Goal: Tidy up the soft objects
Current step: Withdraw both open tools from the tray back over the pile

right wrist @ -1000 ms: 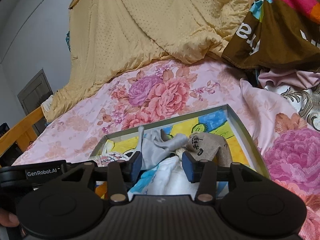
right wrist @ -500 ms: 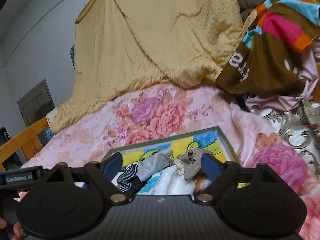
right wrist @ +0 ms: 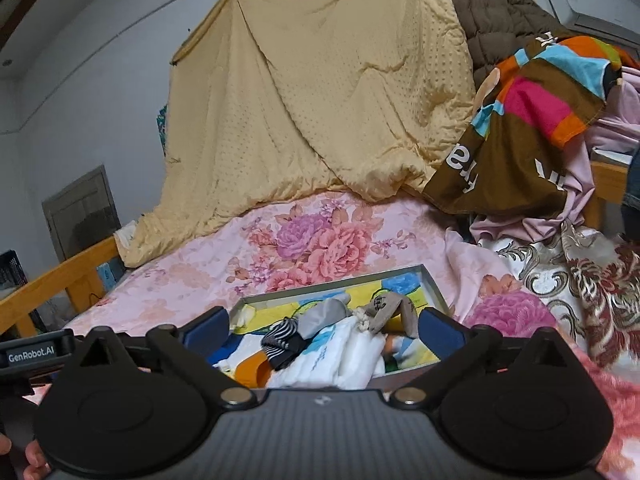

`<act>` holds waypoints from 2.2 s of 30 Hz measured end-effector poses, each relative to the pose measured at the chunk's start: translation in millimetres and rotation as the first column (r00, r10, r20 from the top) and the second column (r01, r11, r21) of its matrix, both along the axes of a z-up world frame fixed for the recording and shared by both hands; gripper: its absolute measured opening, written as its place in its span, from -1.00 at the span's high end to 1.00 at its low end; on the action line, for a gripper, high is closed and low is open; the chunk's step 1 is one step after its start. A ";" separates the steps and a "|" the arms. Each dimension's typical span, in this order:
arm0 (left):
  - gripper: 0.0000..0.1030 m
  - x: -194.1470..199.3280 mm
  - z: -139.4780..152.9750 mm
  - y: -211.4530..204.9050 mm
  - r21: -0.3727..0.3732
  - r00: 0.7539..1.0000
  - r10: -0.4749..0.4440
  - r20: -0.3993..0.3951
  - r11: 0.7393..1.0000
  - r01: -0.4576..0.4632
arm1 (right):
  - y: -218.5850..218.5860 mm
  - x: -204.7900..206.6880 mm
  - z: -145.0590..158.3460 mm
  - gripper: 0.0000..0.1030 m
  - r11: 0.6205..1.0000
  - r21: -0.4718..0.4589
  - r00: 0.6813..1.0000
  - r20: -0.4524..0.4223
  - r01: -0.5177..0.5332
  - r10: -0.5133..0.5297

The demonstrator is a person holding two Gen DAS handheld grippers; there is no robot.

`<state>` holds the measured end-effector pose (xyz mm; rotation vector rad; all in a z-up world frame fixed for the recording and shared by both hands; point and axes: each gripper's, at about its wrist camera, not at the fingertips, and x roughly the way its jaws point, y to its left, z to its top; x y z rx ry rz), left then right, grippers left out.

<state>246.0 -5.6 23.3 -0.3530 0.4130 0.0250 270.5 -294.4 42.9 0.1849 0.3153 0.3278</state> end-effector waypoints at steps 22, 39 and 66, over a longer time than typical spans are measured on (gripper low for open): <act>-0.98 -96.7 -32.6 -18.2 0.084 1.000 -0.020 0.012 0.996 0.019 | 4.1 -77.7 -31.3 -0.99 0.999 -0.042 0.991 -0.128 0.026 -0.032; -0.98 -118.0 -62.8 4.4 0.114 0.998 -0.012 -0.057 0.993 0.018 | 28.2 -92.4 -53.1 -0.99 0.988 -0.152 0.975 -0.222 -0.038 0.003; -0.98 -95.4 -81.9 40.6 0.157 0.990 -0.077 -0.119 0.983 0.095 | 62.3 -78.3 -70.2 -0.99 0.964 -0.245 0.973 -0.228 -0.102 0.045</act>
